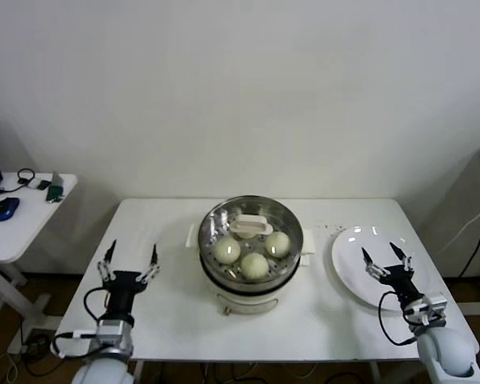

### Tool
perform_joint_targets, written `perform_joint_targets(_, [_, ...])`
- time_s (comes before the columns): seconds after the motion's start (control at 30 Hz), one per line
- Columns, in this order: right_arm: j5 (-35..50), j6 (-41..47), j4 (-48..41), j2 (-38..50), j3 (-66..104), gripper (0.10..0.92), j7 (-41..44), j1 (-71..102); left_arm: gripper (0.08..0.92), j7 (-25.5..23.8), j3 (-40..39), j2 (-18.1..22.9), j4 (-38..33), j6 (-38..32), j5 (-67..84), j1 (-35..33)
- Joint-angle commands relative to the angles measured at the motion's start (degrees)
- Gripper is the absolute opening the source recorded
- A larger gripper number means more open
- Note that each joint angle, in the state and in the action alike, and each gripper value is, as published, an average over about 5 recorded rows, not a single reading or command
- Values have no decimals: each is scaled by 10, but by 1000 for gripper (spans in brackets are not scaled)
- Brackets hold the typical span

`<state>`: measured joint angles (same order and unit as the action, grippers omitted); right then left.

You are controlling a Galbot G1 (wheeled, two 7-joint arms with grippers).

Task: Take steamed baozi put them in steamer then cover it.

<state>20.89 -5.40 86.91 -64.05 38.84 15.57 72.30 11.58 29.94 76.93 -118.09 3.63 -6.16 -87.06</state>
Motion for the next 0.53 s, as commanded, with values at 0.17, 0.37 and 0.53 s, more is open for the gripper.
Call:
perform_joint_targets(0.17, [15, -17, 15, -16, 7, 823, 13, 20, 823, -6, 40, 38, 44, -72, 89, -28])
perform_joint_targets(0.37, [14, -20, 15, -22, 9, 823, 17, 22, 823, -11, 38, 36, 44, -77, 77, -28])
perform_joint_targets(0.53, [12, -21, 20, -22, 10, 823, 17, 26, 823, -14, 32, 35, 45, -80, 61, -24])
